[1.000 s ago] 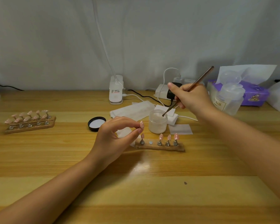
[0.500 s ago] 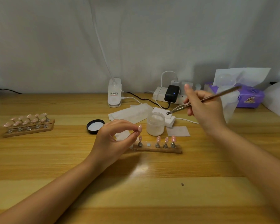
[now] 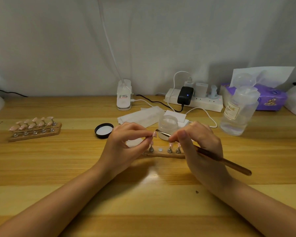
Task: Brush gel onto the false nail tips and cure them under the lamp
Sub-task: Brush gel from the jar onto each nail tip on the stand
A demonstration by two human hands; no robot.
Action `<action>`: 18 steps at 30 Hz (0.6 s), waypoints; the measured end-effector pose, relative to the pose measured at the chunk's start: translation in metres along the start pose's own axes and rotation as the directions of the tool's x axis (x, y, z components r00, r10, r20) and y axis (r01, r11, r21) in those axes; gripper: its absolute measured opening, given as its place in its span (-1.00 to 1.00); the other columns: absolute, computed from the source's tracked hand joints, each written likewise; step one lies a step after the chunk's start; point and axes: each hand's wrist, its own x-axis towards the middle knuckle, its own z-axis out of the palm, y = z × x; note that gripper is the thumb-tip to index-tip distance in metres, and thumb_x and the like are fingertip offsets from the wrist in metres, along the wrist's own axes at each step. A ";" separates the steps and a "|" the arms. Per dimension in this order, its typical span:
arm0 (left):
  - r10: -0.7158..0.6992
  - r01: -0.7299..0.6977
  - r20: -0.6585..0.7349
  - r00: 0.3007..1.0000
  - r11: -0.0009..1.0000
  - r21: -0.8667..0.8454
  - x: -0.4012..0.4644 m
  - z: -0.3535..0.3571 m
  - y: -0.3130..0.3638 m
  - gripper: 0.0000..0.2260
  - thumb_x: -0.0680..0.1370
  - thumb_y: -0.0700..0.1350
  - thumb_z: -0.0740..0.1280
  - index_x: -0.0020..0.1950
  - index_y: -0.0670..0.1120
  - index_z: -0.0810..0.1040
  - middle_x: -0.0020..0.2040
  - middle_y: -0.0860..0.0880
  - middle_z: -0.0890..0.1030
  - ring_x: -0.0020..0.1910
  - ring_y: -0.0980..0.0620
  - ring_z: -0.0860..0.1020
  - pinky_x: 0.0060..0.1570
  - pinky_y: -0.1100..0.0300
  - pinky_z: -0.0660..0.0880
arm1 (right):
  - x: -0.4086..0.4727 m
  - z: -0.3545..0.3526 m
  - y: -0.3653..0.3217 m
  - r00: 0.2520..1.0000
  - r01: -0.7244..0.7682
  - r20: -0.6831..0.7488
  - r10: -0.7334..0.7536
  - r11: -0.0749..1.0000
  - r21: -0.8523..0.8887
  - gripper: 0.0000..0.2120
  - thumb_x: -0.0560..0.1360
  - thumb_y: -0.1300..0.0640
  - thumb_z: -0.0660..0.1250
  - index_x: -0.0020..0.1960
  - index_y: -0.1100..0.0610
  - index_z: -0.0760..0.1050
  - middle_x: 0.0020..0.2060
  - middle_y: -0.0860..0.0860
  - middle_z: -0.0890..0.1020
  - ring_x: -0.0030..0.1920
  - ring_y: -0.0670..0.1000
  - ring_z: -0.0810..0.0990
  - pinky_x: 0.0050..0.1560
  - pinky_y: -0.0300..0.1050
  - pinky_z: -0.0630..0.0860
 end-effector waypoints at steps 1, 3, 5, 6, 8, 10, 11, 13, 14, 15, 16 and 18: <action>-0.004 0.004 0.002 1.000 1.000 -0.001 0.000 0.000 0.000 -0.80 0.40 -0.17 0.38 0.00 -0.03 0.60 -0.20 0.04 0.61 -0.17 0.12 0.53 -0.15 -0.10 0.47 | -0.001 0.000 0.000 1.000 0.001 0.014 -0.001 1.000 0.006 -0.54 0.56 -0.07 0.06 -0.26 0.16 0.58 -0.32 -0.20 0.51 -0.24 -0.15 0.50 -0.12 -0.04 0.39; -0.005 0.005 0.001 1.000 1.000 0.010 0.000 0.001 -0.001 -0.82 0.39 -0.17 0.38 -0.02 -0.05 0.63 -0.20 0.04 0.61 -0.18 0.11 0.53 -0.15 -0.10 0.46 | -0.003 0.001 -0.001 1.000 0.004 0.030 -0.005 1.000 0.013 -0.54 0.56 -0.08 0.06 -0.28 0.14 0.58 -0.32 -0.22 0.51 -0.25 -0.18 0.50 -0.08 -0.05 0.38; -0.009 0.009 -0.004 1.000 1.000 0.014 0.000 0.001 -0.001 -0.84 0.39 -0.16 0.39 -0.04 -0.08 0.65 -0.21 0.04 0.61 -0.18 0.11 0.53 -0.14 -0.10 0.45 | -0.004 0.001 -0.001 1.000 -0.003 0.010 0.003 1.000 0.027 -0.51 0.58 -0.11 0.04 -0.31 0.12 0.57 -0.35 -0.20 0.53 -0.26 -0.20 0.51 -0.05 -0.11 0.36; -0.013 0.013 -0.004 1.000 1.000 0.009 0.001 0.001 -0.001 -0.84 0.40 -0.16 0.39 -0.04 -0.07 0.65 -0.21 0.04 0.61 -0.18 0.10 0.53 -0.14 -0.11 0.45 | -0.005 0.001 -0.001 1.000 -0.008 -0.004 0.009 1.000 0.028 -0.50 0.58 -0.11 0.03 -0.31 0.13 0.56 -0.36 -0.19 0.53 -0.25 -0.21 0.50 -0.04 -0.13 0.35; -0.015 0.015 -0.006 1.000 1.000 0.004 0.001 0.001 -0.001 -0.84 0.39 -0.16 0.38 -0.04 -0.05 0.64 -0.20 0.05 0.61 -0.17 0.10 0.53 -0.12 -0.13 0.45 | -0.004 0.002 -0.002 1.000 -0.028 -0.010 0.028 0.999 0.021 -0.51 0.57 -0.10 0.03 -0.28 0.14 0.57 -0.35 -0.18 0.53 -0.23 -0.19 0.50 -0.04 -0.12 0.36; -0.015 0.015 -0.007 1.000 1.000 0.006 0.000 0.001 -0.001 -0.84 0.40 -0.16 0.38 -0.04 -0.04 0.64 -0.20 0.05 0.61 -0.16 0.09 0.53 -0.11 -0.16 0.44 | -0.003 0.002 -0.002 0.999 -0.047 0.008 0.047 0.999 0.016 -0.55 0.55 -0.09 0.05 -0.26 0.13 0.57 -0.34 -0.22 0.51 -0.22 -0.17 0.50 -0.06 -0.07 0.38; -0.019 0.019 -0.006 1.000 1.000 0.007 0.000 0.001 -0.002 -0.84 0.40 -0.15 0.38 -0.05 -0.05 0.65 -0.19 0.05 0.61 -0.16 0.08 0.53 -0.11 -0.17 0.44 | -0.004 0.002 -0.002 0.999 -0.051 0.015 0.051 0.998 0.022 -0.55 0.55 -0.09 0.05 -0.27 0.13 0.57 -0.34 -0.24 0.50 -0.23 -0.18 0.50 -0.06 -0.06 0.38; -0.027 0.027 0.001 1.000 1.000 0.008 0.000 0.001 -0.001 -0.83 0.40 -0.13 0.38 -0.04 -0.07 0.65 -0.20 0.05 0.61 -0.16 0.08 0.53 -0.10 -0.18 0.44 | -0.006 0.001 -0.002 0.998 -0.054 -0.006 0.055 0.997 0.054 -0.51 0.57 -0.10 0.03 -0.32 0.11 0.55 -0.38 -0.22 0.51 -0.28 -0.21 0.49 -0.07 -0.10 0.36; -0.027 0.027 0.004 1.000 1.000 0.008 0.000 0.001 -0.001 -0.83 0.40 -0.13 0.38 -0.03 -0.07 0.65 -0.20 0.04 0.62 -0.15 0.08 0.53 -0.10 -0.18 0.44 | -0.006 0.000 -0.002 0.998 -0.058 -0.023 0.060 0.996 0.067 -0.50 0.58 -0.11 0.02 -0.34 0.11 0.53 -0.41 -0.18 0.53 -0.29 -0.21 0.49 -0.07 -0.12 0.36; -0.022 0.022 0.006 1.000 1.000 0.011 0.000 0.001 -0.001 -0.83 0.40 -0.13 0.38 -0.02 -0.07 0.65 -0.20 0.04 0.62 -0.15 0.07 0.54 -0.10 -0.18 0.44 | -0.006 0.000 -0.002 0.998 -0.061 -0.030 0.063 0.996 0.070 -0.51 0.58 -0.11 0.01 -0.33 0.10 0.53 -0.42 -0.15 0.54 -0.29 -0.20 0.50 -0.06 -0.12 0.36; -0.016 0.016 0.006 1.000 1.000 0.014 0.000 0.001 -0.001 -0.83 0.40 -0.13 0.38 -0.02 -0.07 0.65 -0.20 0.03 0.62 -0.15 0.06 0.54 -0.10 -0.18 0.44 | -0.005 0.000 -0.003 0.998 -0.065 -0.024 0.066 0.996 0.063 -0.52 0.58 -0.11 0.02 -0.30 0.09 0.53 -0.40 -0.16 0.54 -0.27 -0.18 0.50 -0.05 -0.12 0.36; -0.007 0.007 0.009 1.000 1.000 0.019 0.000 0.001 -0.001 -0.83 0.40 -0.15 0.38 -0.03 -0.07 0.65 -0.19 0.02 0.62 -0.14 0.04 0.55 -0.10 -0.19 0.43 | -0.004 0.003 -0.004 0.998 -0.070 0.007 0.070 0.997 0.034 -0.56 0.56 -0.10 0.04 -0.25 0.09 0.56 -0.33 -0.26 0.50 -0.24 -0.16 0.50 -0.06 -0.07 0.38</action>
